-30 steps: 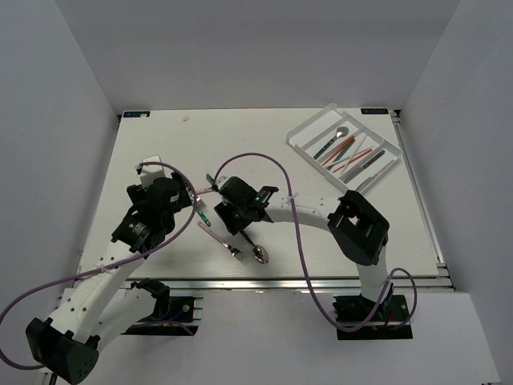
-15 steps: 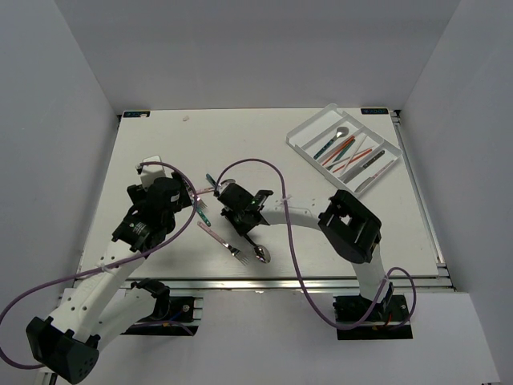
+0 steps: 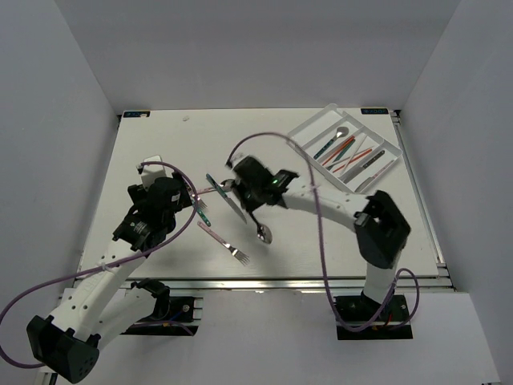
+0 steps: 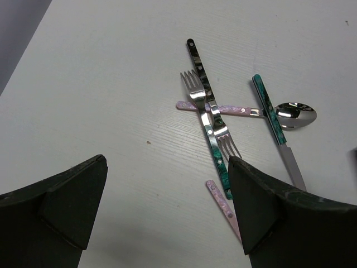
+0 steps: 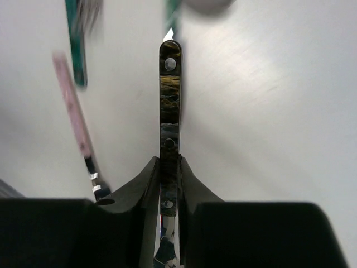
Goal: Sort the eating utensils into containers
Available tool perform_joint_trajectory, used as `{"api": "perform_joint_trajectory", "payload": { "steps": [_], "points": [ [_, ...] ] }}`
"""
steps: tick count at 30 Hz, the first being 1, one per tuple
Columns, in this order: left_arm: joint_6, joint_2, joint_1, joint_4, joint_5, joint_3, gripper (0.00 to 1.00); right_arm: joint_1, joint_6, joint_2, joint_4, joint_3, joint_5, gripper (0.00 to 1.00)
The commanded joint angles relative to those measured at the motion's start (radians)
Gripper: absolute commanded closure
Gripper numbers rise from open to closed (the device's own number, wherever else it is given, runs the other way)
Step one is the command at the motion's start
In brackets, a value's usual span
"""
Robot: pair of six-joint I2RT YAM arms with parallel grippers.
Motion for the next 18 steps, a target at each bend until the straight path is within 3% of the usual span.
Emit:
{"api": "perform_joint_trajectory", "payload": {
  "steps": [1,2,5,8,14,18],
  "points": [
    [0.002,-0.004,0.006,0.002,0.003,0.022,0.02,-0.25,0.065,-0.132,0.132,0.047,0.002,1.0],
    [0.002,-0.006,0.006,0.004,0.003,0.022,0.02,-0.374,0.097,-0.135,0.163,0.046,-0.009,1.0],
    [0.005,0.0,0.006,0.005,0.009,0.022,0.02,-0.595,0.256,-0.074,0.251,0.084,-0.006,1.0],
    [0.005,0.012,0.006,0.004,0.014,0.022,0.02,-0.755,0.416,0.045,0.298,0.17,-0.006,1.0],
    [0.007,0.015,0.006,0.002,0.009,0.024,0.02,-0.883,0.539,0.333,0.194,0.51,0.045,1.0],
    [0.008,0.017,0.006,0.002,0.005,0.024,0.02,-0.897,0.541,0.435,0.199,0.607,0.052,1.0]
  ]
}}
